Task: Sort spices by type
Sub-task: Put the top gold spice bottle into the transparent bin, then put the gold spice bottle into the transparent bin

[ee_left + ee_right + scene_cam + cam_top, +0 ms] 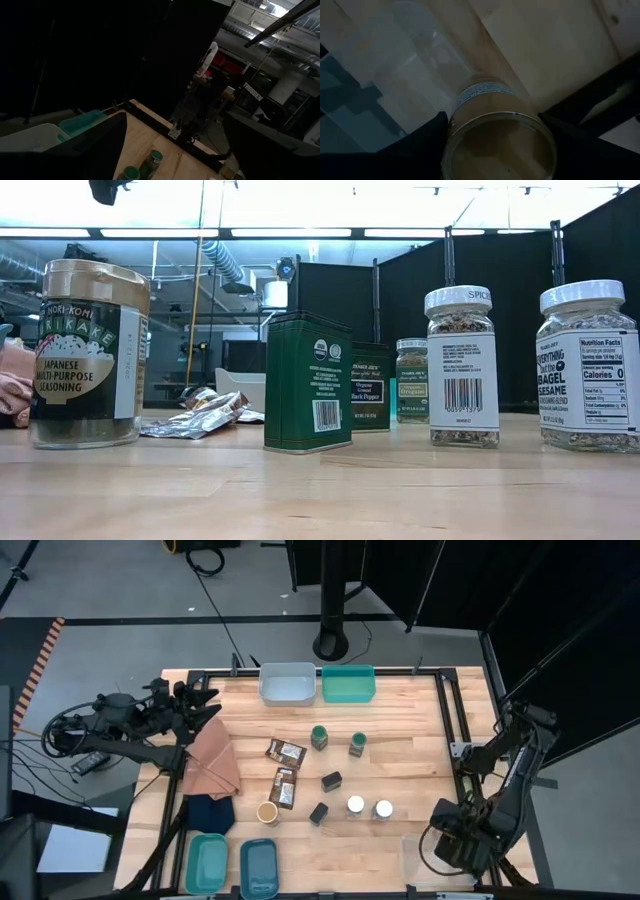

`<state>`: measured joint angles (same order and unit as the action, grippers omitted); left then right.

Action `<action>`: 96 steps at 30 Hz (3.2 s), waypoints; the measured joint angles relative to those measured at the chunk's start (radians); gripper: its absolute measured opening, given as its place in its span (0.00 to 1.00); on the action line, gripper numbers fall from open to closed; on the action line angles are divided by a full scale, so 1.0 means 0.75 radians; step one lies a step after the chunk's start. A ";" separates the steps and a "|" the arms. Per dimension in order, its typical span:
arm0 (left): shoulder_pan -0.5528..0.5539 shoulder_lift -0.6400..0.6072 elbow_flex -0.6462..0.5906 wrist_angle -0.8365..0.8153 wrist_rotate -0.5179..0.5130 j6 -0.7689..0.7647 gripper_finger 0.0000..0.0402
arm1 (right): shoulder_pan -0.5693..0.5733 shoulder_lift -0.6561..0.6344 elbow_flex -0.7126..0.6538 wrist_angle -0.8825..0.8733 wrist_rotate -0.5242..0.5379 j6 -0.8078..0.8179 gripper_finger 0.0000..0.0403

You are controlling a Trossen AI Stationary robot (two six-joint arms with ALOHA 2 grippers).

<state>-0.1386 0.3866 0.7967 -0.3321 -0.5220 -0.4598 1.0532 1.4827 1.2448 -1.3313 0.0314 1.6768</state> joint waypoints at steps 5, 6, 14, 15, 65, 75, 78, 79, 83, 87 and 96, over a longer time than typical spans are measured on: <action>0.000 0.000 0.000 -0.001 0.000 -0.001 0.83 | 0.053 0.004 0.033 0.044 -0.011 0.037 0.70; 0.000 0.000 0.000 -0.001 -0.001 -0.001 0.83 | 0.065 0.000 0.048 0.038 -0.006 0.043 0.70; 0.000 0.000 0.000 -0.004 -0.006 0.010 0.83 | 0.140 0.006 0.123 0.063 -0.013 0.133 0.70; 0.000 0.000 0.000 -0.004 -0.009 0.010 0.83 | 0.146 0.010 0.123 0.065 -0.030 0.136 0.70; 0.000 0.000 0.000 -0.005 -0.073 0.014 0.83 | 0.159 0.300 0.121 0.066 -0.117 0.066 0.88; 0.000 0.000 0.000 -0.005 -0.072 0.013 0.83 | 0.033 0.165 0.121 0.011 -0.096 -0.148 0.87; 0.000 0.000 0.000 -0.005 -0.072 0.014 0.83 | -0.032 0.096 0.121 -0.013 -0.052 -0.220 0.87; 0.000 0.000 0.000 -0.005 -0.072 0.014 0.83 | -0.056 0.072 0.121 -0.024 -0.030 -0.245 0.87; 0.000 0.000 0.000 -0.005 -0.071 0.013 0.83 | -0.180 -0.012 0.121 -0.047 0.115 -0.370 0.87; 0.000 0.000 0.000 -0.005 -0.071 0.019 0.83 | -0.336 -0.066 0.121 -0.047 0.320 -0.566 0.87; 0.000 0.028 0.000 -0.002 0.165 0.066 0.83 | -0.730 -0.085 0.121 0.095 0.529 -1.077 0.87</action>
<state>-0.1383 0.4072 0.7967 -0.3336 -0.3984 -0.4101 0.5059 1.4193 1.3354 -1.2603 0.4282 0.8691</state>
